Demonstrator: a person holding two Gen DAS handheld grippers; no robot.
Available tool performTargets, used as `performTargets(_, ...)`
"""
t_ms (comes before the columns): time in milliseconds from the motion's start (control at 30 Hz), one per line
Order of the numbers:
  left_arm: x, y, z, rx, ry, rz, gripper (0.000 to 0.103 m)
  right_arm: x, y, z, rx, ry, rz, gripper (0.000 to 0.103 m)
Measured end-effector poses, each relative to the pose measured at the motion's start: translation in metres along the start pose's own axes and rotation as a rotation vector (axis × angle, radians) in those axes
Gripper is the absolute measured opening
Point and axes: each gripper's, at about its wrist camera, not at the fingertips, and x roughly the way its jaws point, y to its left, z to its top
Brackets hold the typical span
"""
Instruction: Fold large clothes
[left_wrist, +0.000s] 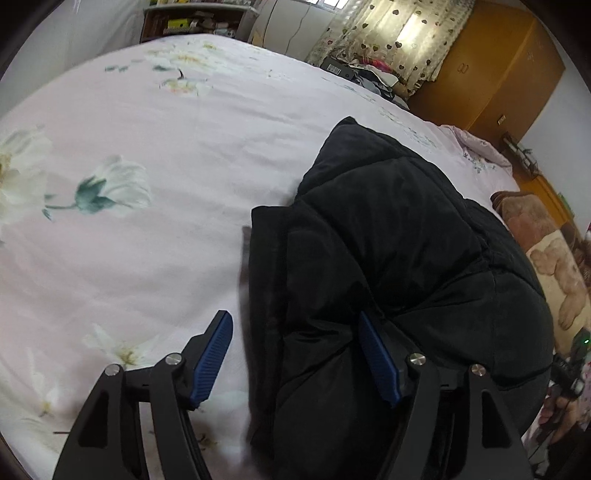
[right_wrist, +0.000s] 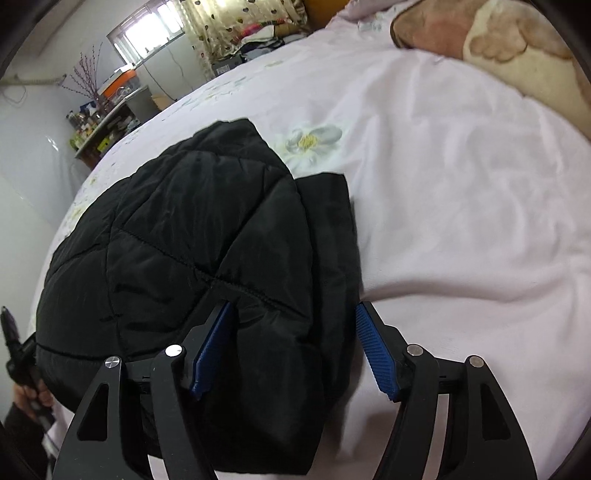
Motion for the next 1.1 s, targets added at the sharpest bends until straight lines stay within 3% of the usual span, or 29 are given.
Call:
performTargets(400, 0.016, 0.003, 0.004, -0.037, 0.046, -0.115, 0.074, 0.033, -0.020, 0.013, 0.118, 0.103, 0.158, 0.069)
performTargets(533, 0.014, 0.010, -0.007, -0.035, 0.046, -0.139, 0.074, 0.029, -0.021, 0.001, 0.112, 0.108, 0.188, 0.069)
performTargets(767, 0.027, 0.011, 0.007, -0.025, 0.071, -0.151, 0.073, 0.043, -0.029, 0.009, 0.130, 0.116, 0.232, 0.068)
performTargets(967, 0.022, 0.003, 0.006, 0.013, 0.071, -0.142, 0.057, 0.029, -0.025, 0.002, 0.092, 0.103, 0.220, 0.046)
performTargets(1100, 0.016, -0.012, 0.009, 0.073, 0.065, -0.085, 0.042, 0.026, -0.018, 0.003, 0.080, 0.103, 0.181, 0.041)
